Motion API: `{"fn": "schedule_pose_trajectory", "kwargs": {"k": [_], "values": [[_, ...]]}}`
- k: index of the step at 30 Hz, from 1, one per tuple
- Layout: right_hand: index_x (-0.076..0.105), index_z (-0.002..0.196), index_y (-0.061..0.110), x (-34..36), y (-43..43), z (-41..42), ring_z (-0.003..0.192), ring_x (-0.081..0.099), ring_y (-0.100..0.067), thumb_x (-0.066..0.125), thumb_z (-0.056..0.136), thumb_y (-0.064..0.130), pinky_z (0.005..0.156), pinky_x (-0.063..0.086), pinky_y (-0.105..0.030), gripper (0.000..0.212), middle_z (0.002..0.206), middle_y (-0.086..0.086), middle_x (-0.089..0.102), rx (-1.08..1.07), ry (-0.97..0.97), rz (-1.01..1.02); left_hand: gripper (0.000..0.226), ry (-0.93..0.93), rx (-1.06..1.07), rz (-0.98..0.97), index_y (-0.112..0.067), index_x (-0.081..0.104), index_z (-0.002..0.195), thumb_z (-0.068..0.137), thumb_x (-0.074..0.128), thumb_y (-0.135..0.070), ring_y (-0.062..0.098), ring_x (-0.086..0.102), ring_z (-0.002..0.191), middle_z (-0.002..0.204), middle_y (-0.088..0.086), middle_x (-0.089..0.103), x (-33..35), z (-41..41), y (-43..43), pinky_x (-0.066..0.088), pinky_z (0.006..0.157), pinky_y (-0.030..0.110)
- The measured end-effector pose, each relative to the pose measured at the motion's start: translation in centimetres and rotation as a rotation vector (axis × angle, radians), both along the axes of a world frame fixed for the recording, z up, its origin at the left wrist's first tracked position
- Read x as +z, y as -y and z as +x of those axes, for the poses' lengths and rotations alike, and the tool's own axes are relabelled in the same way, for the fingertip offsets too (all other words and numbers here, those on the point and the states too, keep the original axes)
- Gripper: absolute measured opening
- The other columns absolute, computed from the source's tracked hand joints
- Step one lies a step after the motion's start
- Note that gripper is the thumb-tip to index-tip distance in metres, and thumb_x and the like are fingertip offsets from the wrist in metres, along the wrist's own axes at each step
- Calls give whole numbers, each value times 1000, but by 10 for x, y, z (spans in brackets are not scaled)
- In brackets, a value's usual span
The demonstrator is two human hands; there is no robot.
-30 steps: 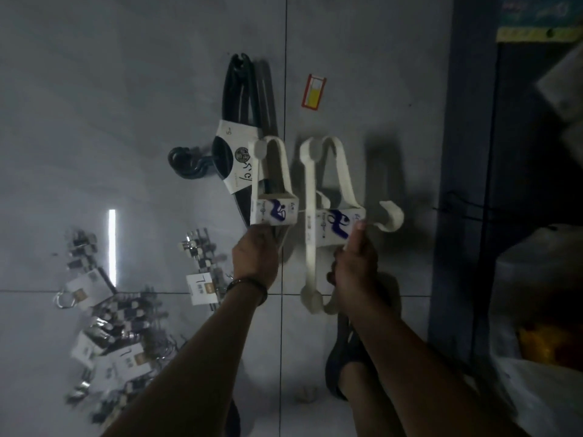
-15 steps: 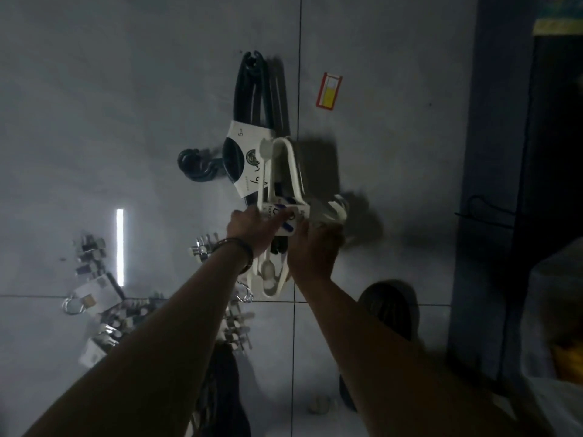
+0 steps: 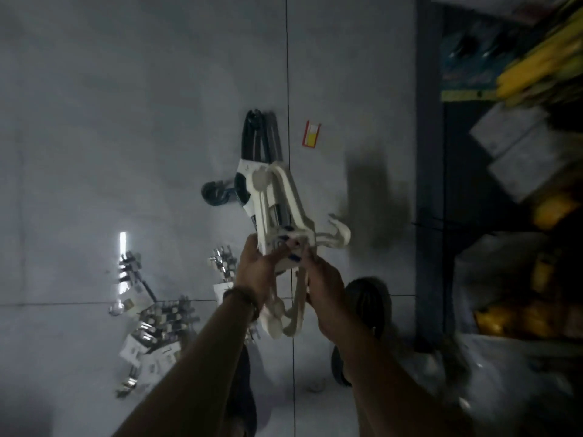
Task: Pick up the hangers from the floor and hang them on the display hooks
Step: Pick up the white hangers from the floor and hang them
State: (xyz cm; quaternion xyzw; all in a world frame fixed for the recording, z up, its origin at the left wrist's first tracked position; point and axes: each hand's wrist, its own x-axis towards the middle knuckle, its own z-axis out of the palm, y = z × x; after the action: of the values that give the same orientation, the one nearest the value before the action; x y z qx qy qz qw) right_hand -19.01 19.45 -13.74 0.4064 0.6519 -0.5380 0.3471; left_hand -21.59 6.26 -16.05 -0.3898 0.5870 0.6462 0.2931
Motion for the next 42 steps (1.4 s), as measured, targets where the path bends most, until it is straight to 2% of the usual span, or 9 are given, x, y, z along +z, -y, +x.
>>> {"fn": "schedule_pose_trajectory", "kwargs": {"k": [5,12,18,22,25,29,37,40,42], "values": [[67,99,23,181,-26,13,74,68,-7,64,99,48,58,49,-19,25,81,10,69,178,-165,300,49,-89,-91,61,-11,65,128,82,82,-17,33,77,100,115,15,78,163,7,8,64,80,43],[52,138,22,441,-28,12,121,59,-22,61,101,21,93,53,-30,38,131,-6,60,334,-637,731,57,-334,-388,150,-16,62,131,77,79,-18,32,76,100,115,10,78,416,30,2,64,80,41],[49,139,32,634,-27,87,98,72,-30,35,95,65,82,59,-45,58,108,-5,74,240,-575,998,59,-566,-668,285,-2,57,132,77,77,-4,45,72,101,117,23,74,604,73,-16,64,75,47],[57,132,25,742,-39,157,93,71,-33,32,107,55,77,57,-39,47,97,-10,73,150,-557,1169,51,-769,-826,284,-12,61,126,82,85,-24,29,74,86,104,9,77,709,113,-42,61,69,40],[57,113,19,798,-54,205,89,70,-30,31,112,43,74,51,-38,35,95,-9,72,148,-575,1239,39,-846,-889,290,-31,61,131,95,73,-43,5,74,93,107,-8,78,761,154,-63,56,77,20],[55,121,20,846,-82,279,93,68,-31,31,113,37,70,43,-38,30,106,-8,70,163,-525,1345,57,-896,-1008,338,-38,66,130,92,50,-78,15,72,115,121,-8,77,805,212,-97,54,99,41],[49,140,20,920,-143,483,88,66,-22,32,109,23,64,45,-33,36,124,-5,58,170,-293,1609,62,-1151,-1024,461,-20,59,65,98,47,-72,27,62,58,58,10,57,876,369,-204,50,58,44],[63,114,21,953,-150,552,64,62,-21,61,102,23,51,43,-32,13,90,2,57,-47,-363,1660,43,-1291,-1066,478,-19,73,85,106,51,-48,16,72,73,74,3,73,895,410,-242,58,68,40],[57,106,27,966,-155,591,71,64,-22,43,109,43,56,45,-36,22,77,6,52,-268,-432,1561,25,-1337,-1074,536,-22,70,103,107,54,-41,20,74,84,89,4,76,908,436,-260,59,77,45]]}}
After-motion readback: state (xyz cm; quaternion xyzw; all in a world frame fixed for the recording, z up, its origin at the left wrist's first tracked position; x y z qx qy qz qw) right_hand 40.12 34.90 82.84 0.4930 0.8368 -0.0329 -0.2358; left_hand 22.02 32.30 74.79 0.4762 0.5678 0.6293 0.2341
